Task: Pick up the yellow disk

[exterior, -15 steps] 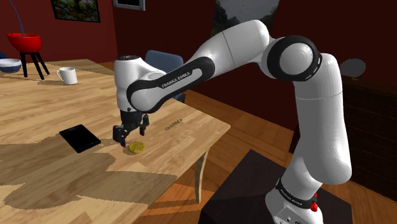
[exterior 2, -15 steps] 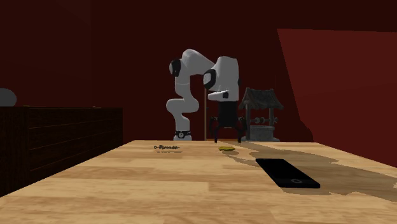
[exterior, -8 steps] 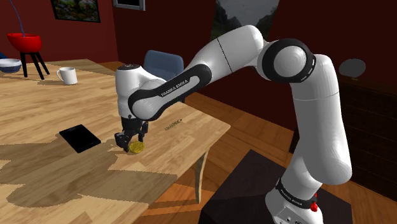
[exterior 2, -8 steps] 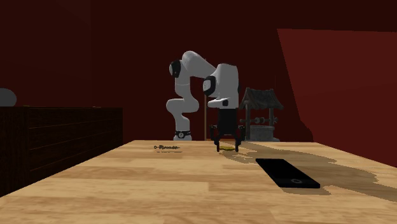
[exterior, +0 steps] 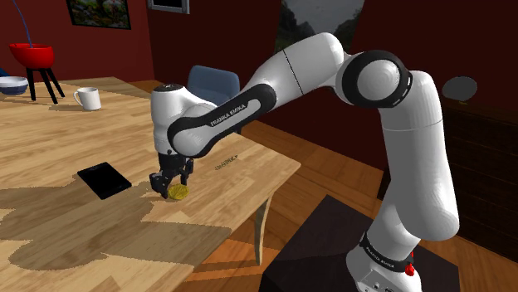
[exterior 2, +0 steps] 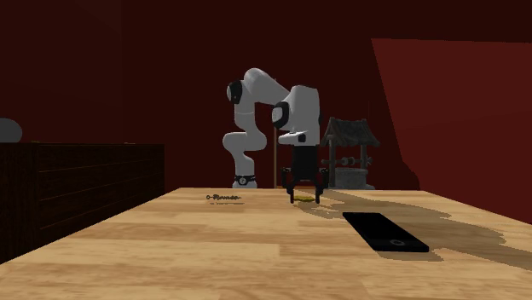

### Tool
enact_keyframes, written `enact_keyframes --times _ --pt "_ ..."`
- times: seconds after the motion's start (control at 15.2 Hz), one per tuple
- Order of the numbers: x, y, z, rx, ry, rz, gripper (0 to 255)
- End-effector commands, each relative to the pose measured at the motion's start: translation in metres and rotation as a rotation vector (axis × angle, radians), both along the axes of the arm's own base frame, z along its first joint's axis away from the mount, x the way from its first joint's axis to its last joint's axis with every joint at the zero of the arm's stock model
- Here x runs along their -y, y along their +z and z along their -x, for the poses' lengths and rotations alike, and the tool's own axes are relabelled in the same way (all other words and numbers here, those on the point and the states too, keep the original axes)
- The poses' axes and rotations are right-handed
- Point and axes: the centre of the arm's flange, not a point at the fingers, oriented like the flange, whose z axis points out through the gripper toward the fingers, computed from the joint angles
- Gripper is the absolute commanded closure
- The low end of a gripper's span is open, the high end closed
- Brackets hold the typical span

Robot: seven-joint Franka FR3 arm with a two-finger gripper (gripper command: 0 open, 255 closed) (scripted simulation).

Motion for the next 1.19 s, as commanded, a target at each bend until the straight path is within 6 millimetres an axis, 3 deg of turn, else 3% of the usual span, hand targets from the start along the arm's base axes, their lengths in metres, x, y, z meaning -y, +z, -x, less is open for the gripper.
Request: enact_keyframes --times 0.0,0.99,1.12 --pt "0.000 -0.001 0.000 -0.002 0.000 0.001 255" --pt "0.000 0.079 0.000 -0.002 0.000 0.001 255" --pt "0.000 0.079 0.000 -0.002 0.000 0.001 255"
